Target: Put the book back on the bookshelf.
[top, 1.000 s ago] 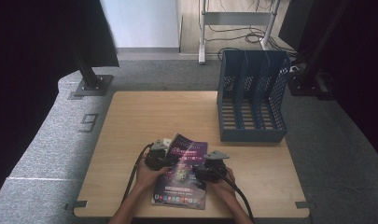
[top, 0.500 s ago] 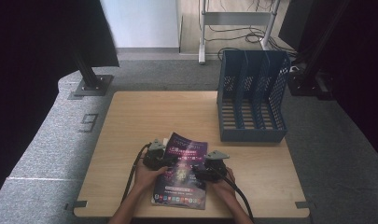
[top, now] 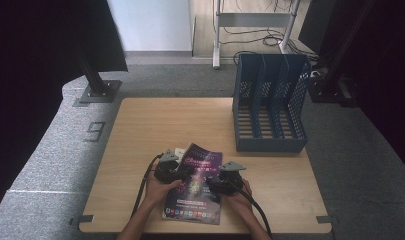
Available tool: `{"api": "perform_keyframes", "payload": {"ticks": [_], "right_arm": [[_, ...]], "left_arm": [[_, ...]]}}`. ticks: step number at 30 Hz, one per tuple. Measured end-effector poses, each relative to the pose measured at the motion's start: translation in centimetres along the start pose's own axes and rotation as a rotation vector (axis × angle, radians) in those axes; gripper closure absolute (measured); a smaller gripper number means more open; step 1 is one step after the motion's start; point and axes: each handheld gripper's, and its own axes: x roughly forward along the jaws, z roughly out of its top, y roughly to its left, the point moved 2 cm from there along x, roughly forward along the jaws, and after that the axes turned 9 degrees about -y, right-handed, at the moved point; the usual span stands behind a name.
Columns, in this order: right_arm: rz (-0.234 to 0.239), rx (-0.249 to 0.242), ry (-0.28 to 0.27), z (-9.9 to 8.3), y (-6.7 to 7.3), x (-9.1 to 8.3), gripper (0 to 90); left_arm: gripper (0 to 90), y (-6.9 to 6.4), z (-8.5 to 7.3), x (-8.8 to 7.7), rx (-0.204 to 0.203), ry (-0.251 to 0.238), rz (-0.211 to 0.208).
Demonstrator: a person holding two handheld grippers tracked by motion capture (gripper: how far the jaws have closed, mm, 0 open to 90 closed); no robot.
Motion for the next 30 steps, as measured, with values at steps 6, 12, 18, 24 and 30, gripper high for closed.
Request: {"api": "perform_keyframes", "payload": {"ticks": [6,12,18,24,30], "right_arm": [[0.000,-0.001,0.000,0.00,0.00,0.00,26.1],[-0.001,-0.001,-0.001,0.00,0.00,0.00,26.1],[-0.001,-0.001,0.000,0.00,0.01,0.00,26.1],[-0.001,-0.002,-0.001,0.00,0.01,0.00,26.1],[-0.002,-0.003,-0.002,-0.01,0.04,-0.01,26.3]], "left_arm": [[57.5,0.22,-0.50,0.67,-0.004,0.034,0.015],[57.9,0.30,-0.59,0.80,-0.009,0.052,0.004],[68.6,0.18,-0.66,0.88,0.015,0.044,0.026],[77.9,0.41,-0.79,0.86,0.013,0.035,0.037],[86.7,0.14,-0.65,0.60,0.032,0.005,0.017]]}}
